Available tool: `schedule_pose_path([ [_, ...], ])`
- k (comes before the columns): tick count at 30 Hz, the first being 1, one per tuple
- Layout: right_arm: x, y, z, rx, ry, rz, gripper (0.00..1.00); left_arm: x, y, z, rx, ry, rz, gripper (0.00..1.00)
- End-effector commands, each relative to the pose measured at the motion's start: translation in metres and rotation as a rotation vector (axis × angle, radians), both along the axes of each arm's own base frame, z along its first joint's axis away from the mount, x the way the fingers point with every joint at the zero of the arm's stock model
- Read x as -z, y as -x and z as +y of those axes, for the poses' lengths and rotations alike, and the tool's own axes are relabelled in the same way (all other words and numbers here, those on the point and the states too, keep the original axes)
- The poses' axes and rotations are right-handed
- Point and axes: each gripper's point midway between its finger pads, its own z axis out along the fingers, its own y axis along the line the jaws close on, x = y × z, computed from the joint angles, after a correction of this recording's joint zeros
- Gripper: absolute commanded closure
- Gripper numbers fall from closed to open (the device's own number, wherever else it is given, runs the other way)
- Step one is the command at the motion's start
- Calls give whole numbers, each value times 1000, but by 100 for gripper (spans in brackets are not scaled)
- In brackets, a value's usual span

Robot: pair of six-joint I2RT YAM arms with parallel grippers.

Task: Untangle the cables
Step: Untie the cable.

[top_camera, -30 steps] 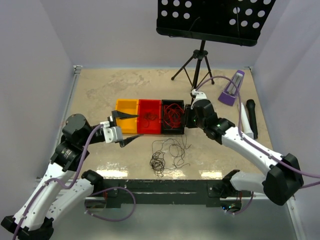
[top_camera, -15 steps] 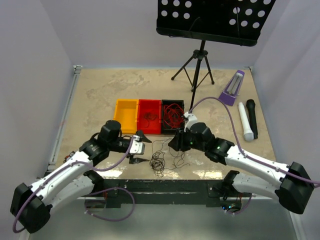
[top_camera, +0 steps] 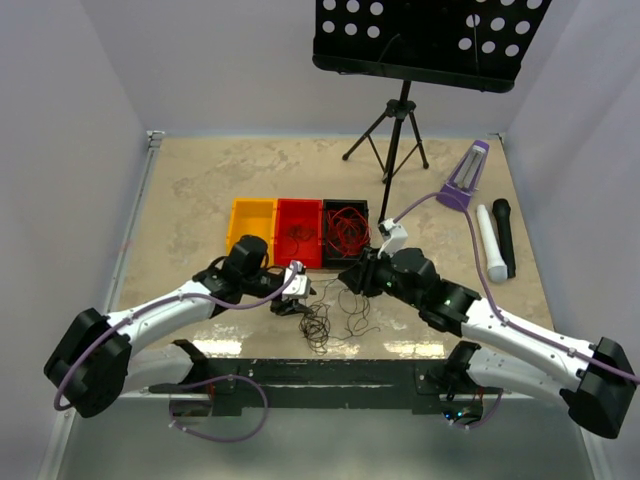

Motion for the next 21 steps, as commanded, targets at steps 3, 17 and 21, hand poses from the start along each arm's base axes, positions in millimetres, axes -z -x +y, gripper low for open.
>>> schedule_pose_path([
  [3, -19, -10, -4, 57, -17, -50, 67, -6, -5, -13, 14, 53, 15, 41],
  [17, -50, -14, -21, 133, -67, -113, 72, 8, -9, -21, 22, 7, 72, 86],
  [21, -51, -13, -17, 107, -68, -127, 72, -2, -9, -19, 16, 17, 40, 100],
])
